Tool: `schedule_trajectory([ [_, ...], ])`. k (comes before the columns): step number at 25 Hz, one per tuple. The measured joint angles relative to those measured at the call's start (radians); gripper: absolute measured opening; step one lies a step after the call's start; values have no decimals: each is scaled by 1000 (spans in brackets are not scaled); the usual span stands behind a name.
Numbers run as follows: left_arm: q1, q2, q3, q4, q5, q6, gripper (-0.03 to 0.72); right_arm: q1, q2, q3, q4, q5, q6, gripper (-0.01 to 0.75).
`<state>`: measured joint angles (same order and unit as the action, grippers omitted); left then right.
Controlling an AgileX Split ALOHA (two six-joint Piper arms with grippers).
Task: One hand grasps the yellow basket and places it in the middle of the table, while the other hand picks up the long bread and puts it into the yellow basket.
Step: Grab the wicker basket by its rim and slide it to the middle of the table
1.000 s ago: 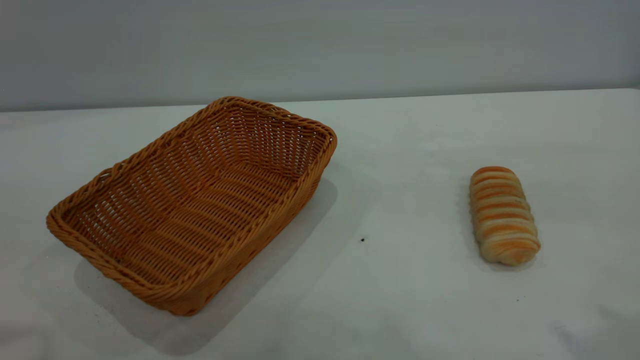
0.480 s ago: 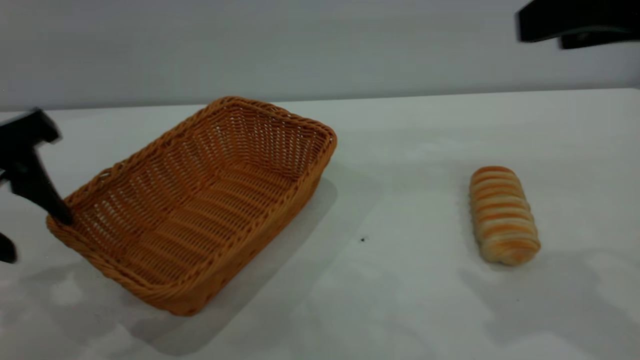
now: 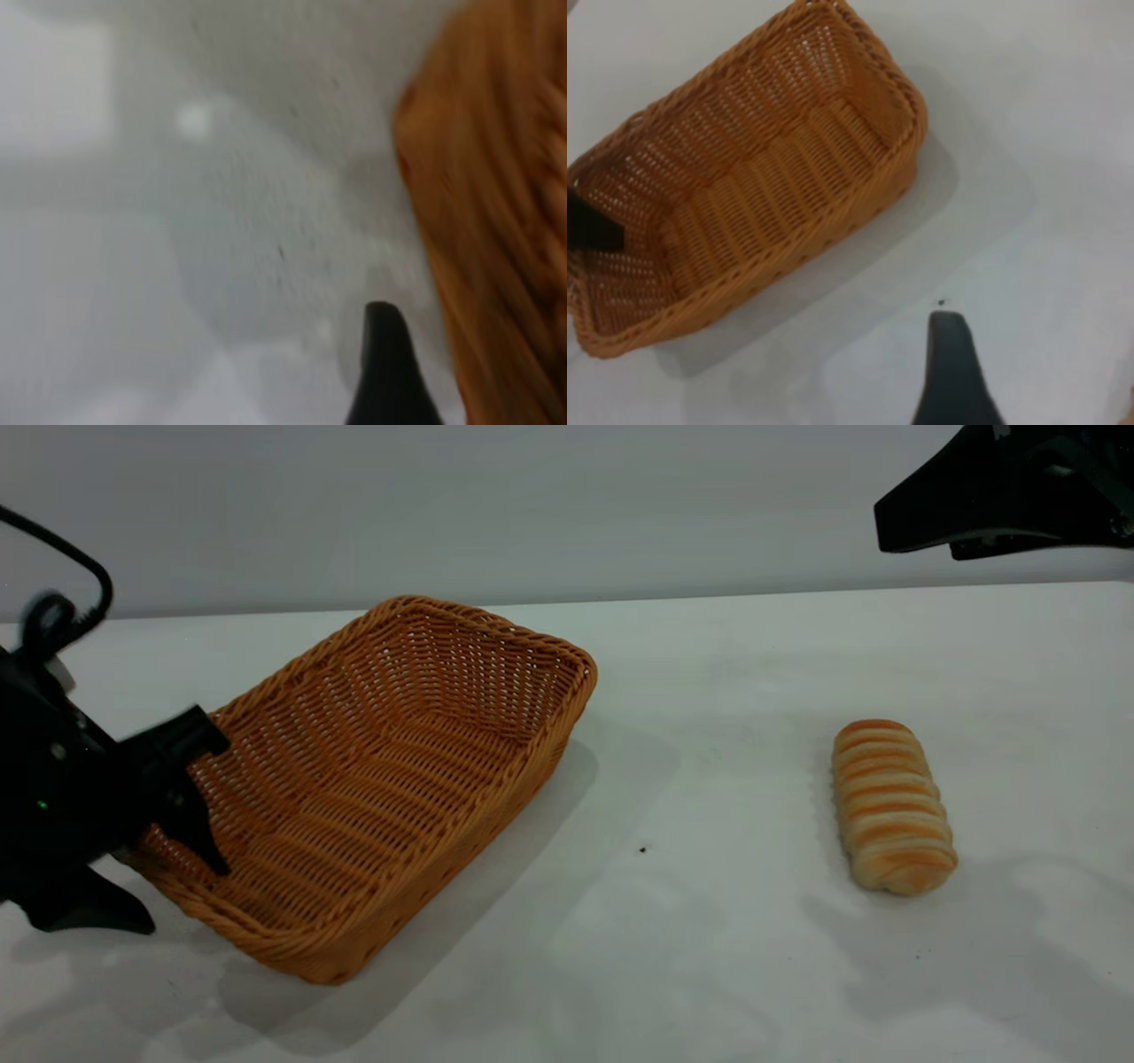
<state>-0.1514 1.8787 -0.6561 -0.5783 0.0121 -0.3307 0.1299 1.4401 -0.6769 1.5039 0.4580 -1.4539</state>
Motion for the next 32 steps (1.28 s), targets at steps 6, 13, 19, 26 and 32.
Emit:
schedule_trajectory([
  [6, -2, 53, -2, -6, -35, -35, 356, 0, 2, -3, 2, -3, -2, 558],
  [13, -2, 53, -22, -6, -37, -43, 104, 0, 2, -3, 3, -18, -1, 558],
  [19, -1, 44, -226, 144, 156, 151, 105, 0, 5, -3, -12, -107, 8, 558],
  [26, -1, 168, -594, 221, 490, 452, 105, 0, 174, -83, -23, -239, 11, 537],
  [32, -1, 317, -725, 125, 568, 593, 105, -42, 410, -204, -25, -290, 12, 532],
])
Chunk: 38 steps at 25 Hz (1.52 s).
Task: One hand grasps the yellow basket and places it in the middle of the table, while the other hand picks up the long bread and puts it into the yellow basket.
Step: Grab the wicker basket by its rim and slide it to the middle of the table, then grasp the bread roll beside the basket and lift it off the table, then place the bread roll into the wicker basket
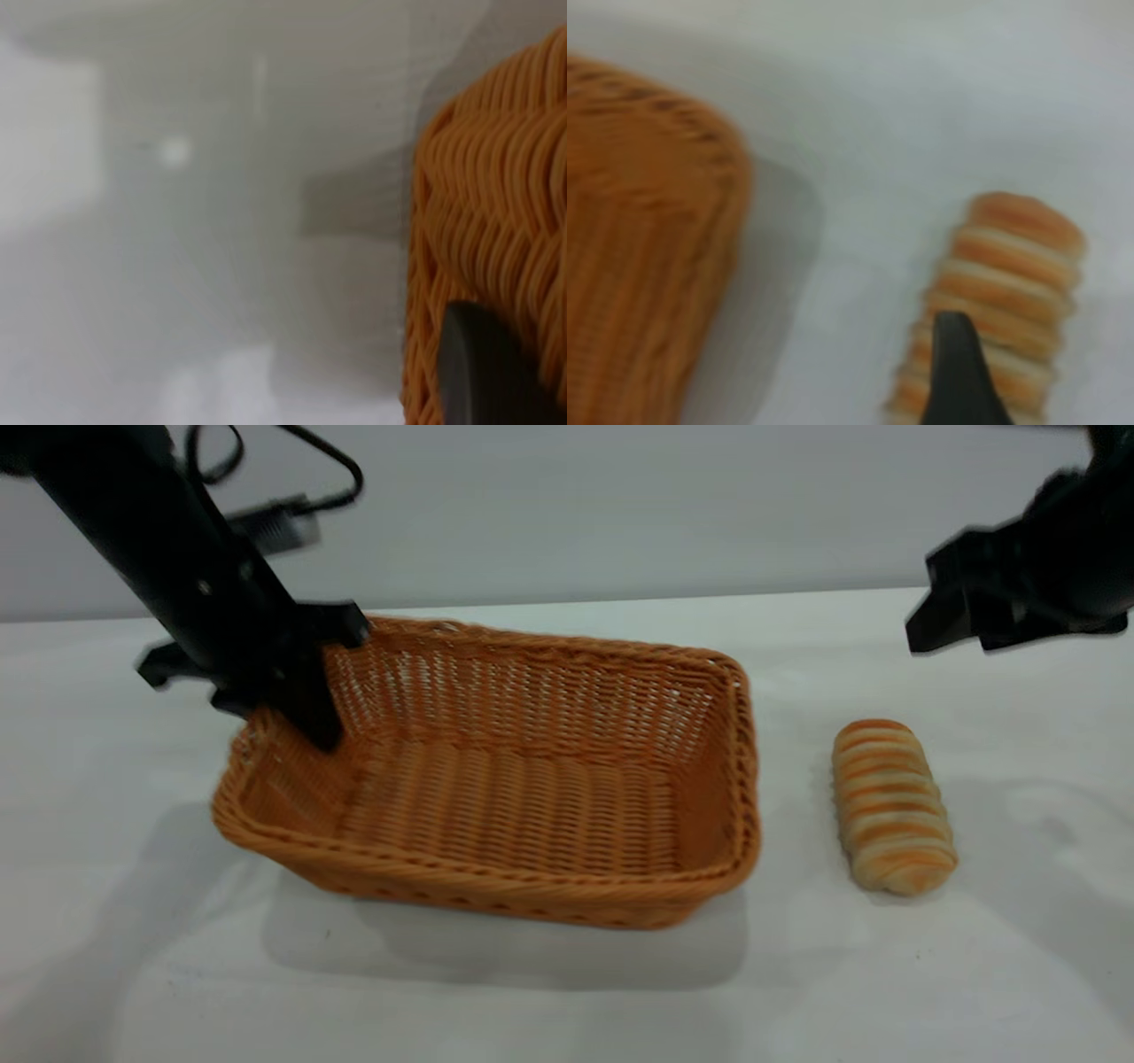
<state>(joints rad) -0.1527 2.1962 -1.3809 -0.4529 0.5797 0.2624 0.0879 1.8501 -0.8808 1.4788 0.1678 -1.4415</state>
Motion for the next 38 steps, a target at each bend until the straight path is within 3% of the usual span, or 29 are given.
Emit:
schedule_trajectory([
  [4, 0, 60, -9, -103, 3, 53, 105, -57, 132, -60, -1, 0, 0, 531],
  [8, 0, 66, -12, -110, 5, 55, 136, -65, 224, -90, -1, 54, 3, 531],
  [11, 0, 65, -13, -118, 18, 64, 293, -44, 281, -122, 0, 84, 3, 531],
  [15, 0, 40, -13, -120, 76, 67, 577, -16, 354, -161, 2, 77, 3, 523],
  [18, 0, -15, -13, -73, 118, 69, 661, -16, 380, -170, 8, 39, 21, 470],
  [20, 0, -73, -13, -36, 141, 69, 662, -16, 387, -171, 10, 24, 26, 363],
  [23, 0, -167, -13, -1, 171, 62, 635, -16, 387, -172, 9, 29, 26, 112],
  [24, 0, -204, -13, 4, 183, 60, 624, -16, 385, -172, 3, 36, 26, 70],
  [30, 0, -449, -13, 75, 275, 36, 582, -16, 215, -121, -244, 41, 89, 52],
  [33, 0, -581, -13, 139, 333, -6, 582, -15, 51, -111, -321, 125, 173, 52],
  [38, 0, -777, -13, 226, 427, -85, 581, 96, -68, -118, -310, 256, 193, 55],
])
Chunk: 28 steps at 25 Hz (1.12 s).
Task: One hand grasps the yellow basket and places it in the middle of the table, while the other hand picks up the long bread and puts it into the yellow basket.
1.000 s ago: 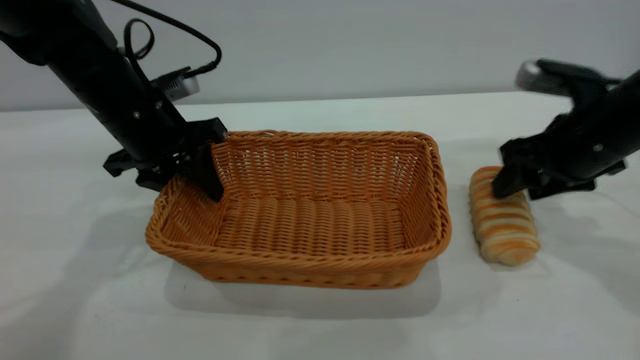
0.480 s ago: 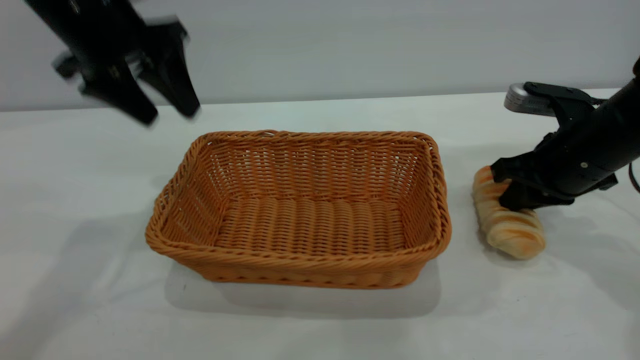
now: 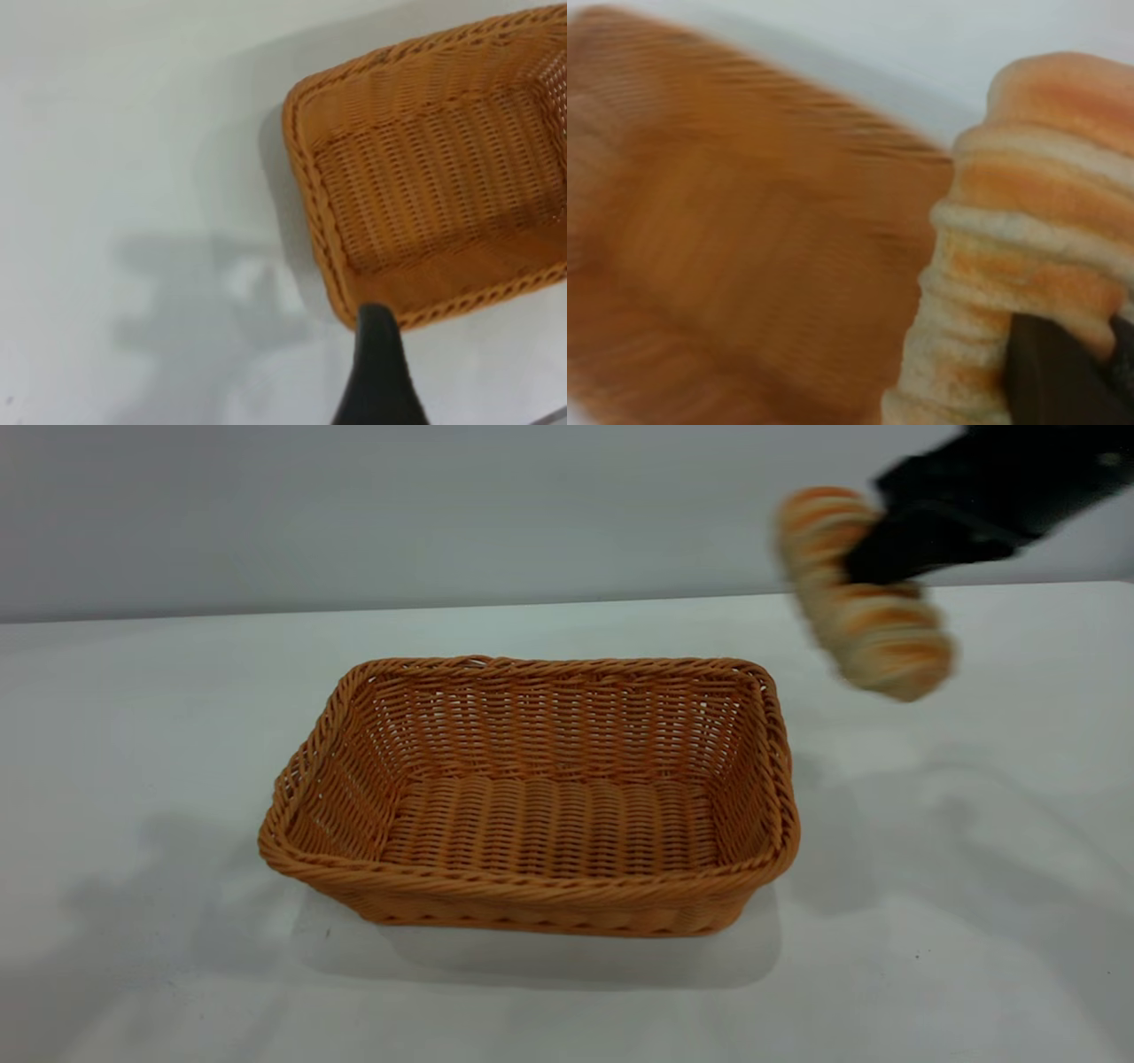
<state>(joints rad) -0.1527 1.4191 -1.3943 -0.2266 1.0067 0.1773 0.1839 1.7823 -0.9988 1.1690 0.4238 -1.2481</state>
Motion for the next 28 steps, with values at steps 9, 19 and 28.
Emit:
schedule_trajectory([
  [9, 0, -146, 0, 51, 160, -74, 581, 268, 298, -183, 121, -105, -122, 194],
  [19, 0, -264, 95, 74, 161, -82, 581, 190, 146, -207, -283, 303, 316, 620],
  [28, 0, -704, 536, 112, 161, -92, 581, 167, -457, -43, -828, 621, 810, 559],
])
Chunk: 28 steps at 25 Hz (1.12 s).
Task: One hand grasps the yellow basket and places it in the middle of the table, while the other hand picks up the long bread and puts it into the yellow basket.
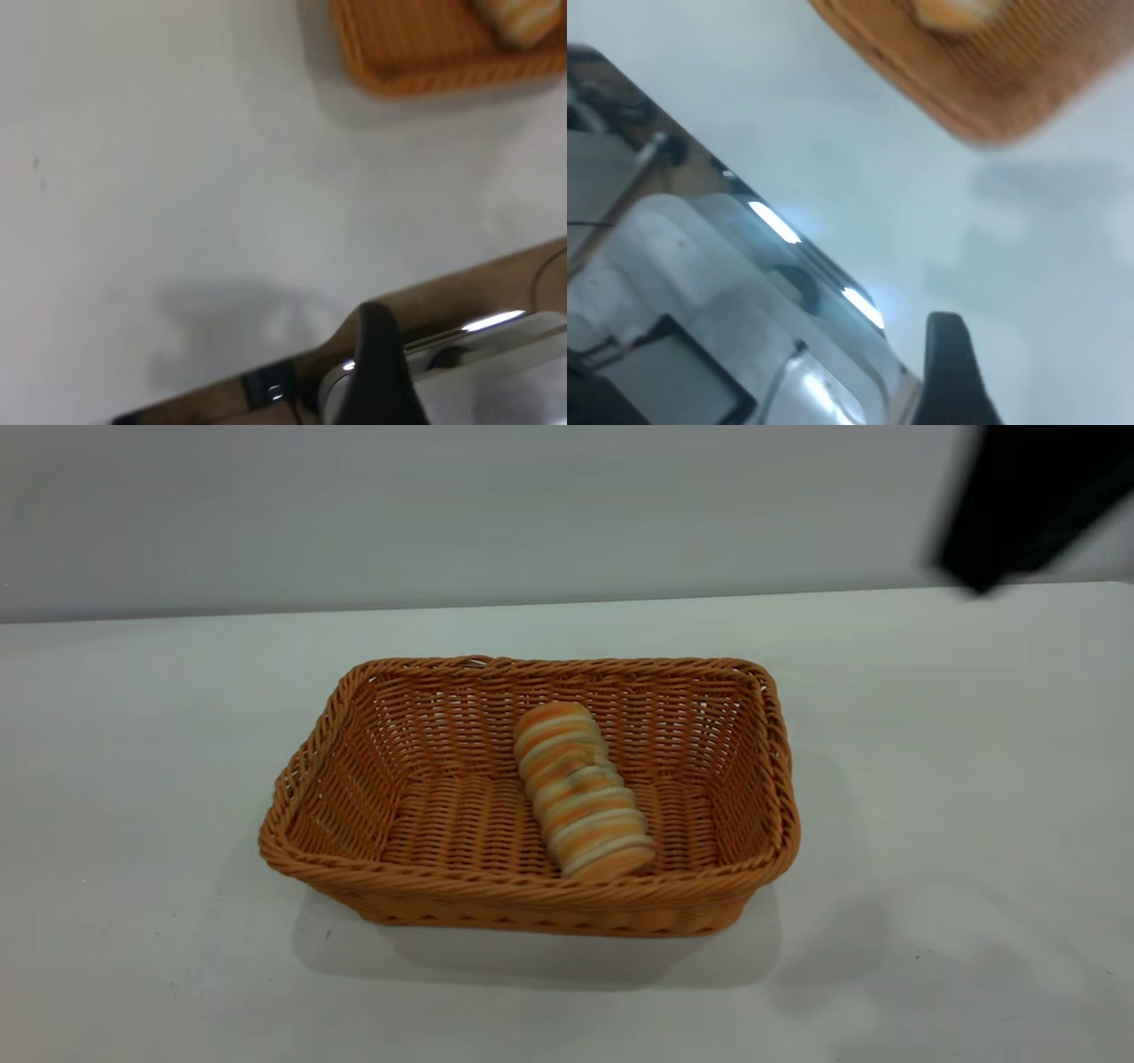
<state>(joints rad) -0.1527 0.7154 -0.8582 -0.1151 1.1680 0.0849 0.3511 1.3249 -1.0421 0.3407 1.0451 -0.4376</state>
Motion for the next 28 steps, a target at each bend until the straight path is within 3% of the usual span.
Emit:
schedule_trajectory([
  [6, 0, -261, 220, 101, 0, -54, 581, 0, -303, 265, -133, 28, 151, 559],
  [12, 0, -446, 331, 99, -5, -72, 581, 0, -541, 517, -238, 90, 276, 558],
  [28, 0, -530, 371, 90, -35, -52, 581, 0, -937, 571, -283, 68, 340, 558],
])
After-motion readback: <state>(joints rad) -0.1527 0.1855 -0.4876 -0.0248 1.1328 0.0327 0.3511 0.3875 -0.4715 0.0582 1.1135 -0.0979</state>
